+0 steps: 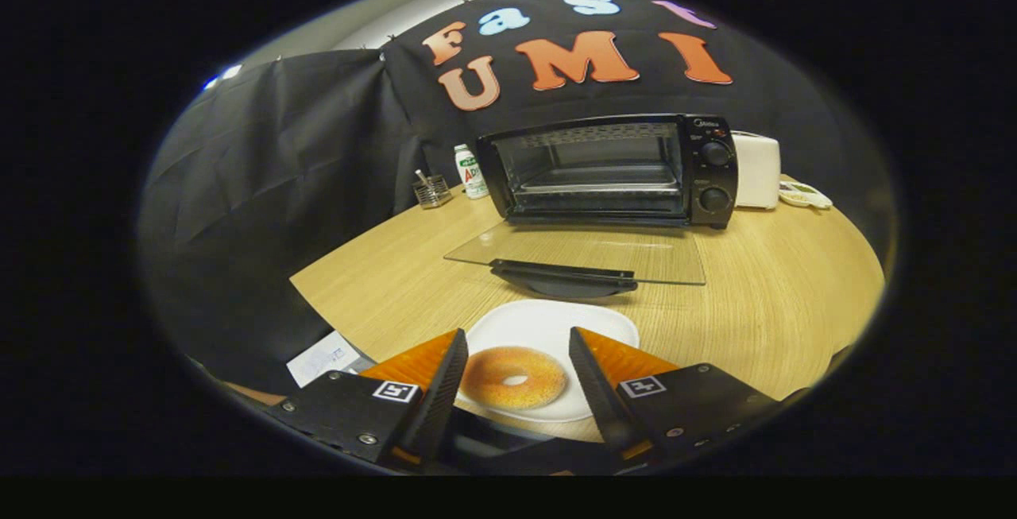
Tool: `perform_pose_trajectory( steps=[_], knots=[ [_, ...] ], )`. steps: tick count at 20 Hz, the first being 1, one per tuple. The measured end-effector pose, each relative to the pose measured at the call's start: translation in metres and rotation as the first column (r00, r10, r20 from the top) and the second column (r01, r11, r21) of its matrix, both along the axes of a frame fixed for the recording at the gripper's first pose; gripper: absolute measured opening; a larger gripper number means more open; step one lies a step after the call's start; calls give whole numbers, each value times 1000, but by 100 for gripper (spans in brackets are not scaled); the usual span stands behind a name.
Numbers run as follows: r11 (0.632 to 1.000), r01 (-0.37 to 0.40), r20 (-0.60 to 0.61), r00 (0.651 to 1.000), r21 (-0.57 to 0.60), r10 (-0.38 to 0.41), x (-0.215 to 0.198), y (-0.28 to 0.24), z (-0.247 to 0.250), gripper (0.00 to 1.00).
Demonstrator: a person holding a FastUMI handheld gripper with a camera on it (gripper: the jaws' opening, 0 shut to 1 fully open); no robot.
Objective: Open the toaster oven, put the food inside, and close the toaster oven door.
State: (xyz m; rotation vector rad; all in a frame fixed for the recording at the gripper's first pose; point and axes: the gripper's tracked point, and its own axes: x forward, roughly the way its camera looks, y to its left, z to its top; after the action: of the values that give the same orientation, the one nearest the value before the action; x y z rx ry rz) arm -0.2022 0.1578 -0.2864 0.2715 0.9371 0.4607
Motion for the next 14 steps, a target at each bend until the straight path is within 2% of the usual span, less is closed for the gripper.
perform_pose_trajectory(
  steps=[4,14],
  knots=[
    [999,-37,-23,999,-33,36,-15,2,-5,80],
    [994,-66,-13,998,-86,65,-20,0,-14,83]
  ],
)
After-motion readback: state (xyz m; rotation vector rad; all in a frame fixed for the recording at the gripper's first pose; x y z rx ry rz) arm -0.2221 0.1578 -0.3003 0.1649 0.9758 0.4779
